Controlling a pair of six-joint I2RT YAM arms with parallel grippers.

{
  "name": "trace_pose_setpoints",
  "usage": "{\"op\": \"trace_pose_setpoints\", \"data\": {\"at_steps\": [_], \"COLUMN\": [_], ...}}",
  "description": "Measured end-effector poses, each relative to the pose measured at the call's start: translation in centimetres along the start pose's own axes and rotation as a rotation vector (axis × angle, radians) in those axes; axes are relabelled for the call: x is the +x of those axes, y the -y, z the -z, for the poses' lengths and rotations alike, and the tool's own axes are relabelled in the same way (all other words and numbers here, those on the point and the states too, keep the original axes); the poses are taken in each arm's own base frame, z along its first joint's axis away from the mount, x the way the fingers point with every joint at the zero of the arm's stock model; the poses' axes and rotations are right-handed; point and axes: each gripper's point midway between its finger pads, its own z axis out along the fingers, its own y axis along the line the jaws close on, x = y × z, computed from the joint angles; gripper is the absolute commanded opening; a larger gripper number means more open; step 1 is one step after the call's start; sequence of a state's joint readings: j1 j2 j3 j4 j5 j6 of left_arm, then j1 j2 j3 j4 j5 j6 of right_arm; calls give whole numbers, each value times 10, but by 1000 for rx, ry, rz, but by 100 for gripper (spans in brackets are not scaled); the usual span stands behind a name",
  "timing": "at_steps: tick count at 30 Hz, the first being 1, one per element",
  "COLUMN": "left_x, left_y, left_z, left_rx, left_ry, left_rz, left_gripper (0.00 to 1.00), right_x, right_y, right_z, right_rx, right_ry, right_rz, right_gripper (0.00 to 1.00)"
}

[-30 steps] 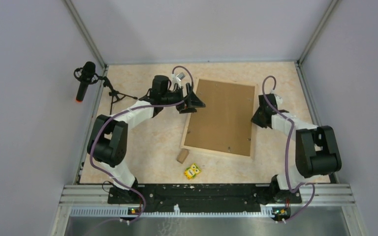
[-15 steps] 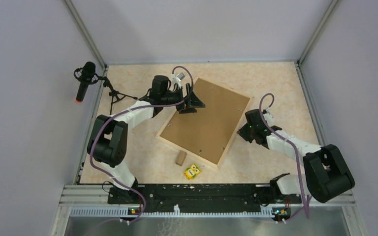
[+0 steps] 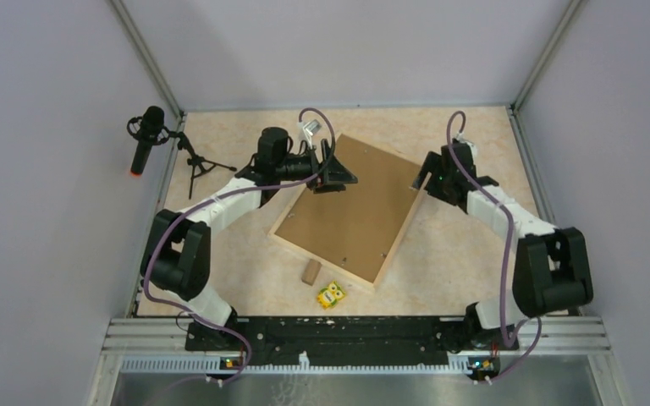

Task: Put the photo into the frame
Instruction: Adjust the photo frame at the center of the board, then install the photo frame at the center of the board.

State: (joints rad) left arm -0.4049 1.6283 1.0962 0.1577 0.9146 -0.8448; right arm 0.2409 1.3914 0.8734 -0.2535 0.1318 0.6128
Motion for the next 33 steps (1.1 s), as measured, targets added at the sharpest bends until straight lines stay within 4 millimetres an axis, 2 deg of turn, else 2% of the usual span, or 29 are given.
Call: {"op": "trace_pose_setpoints", "data": {"at_steps": [3, 8, 11, 19, 24, 33], "left_x": [1, 3, 3, 3, 4, 5], "left_y": [4, 2, 3, 3, 2, 0], "left_z": [-1, -1, -1, -1, -1, -1], "left_rx": [17, 17, 18, 20, 19, 18], "left_ry": [-3, -8, -7, -8, -9, -10], "left_rz": [-2, 15, 15, 22, 30, 32], "left_gripper": [93, 94, 94, 94, 94, 94], "right_x": [-8, 0, 7, 18, 24, 17], "right_y": [1, 2, 3, 13, 23, 17], "right_z": [-25, -61, -74, -74, -73, -82], "right_rx": [13, 84, 125, 241, 311, 334], "right_ry": [-52, -161, -196, -207, -212, -208], "right_rz": [26, -33, -108, -314, -365, -415], "right_gripper": [77, 74, 72, 72, 72, 72]}}
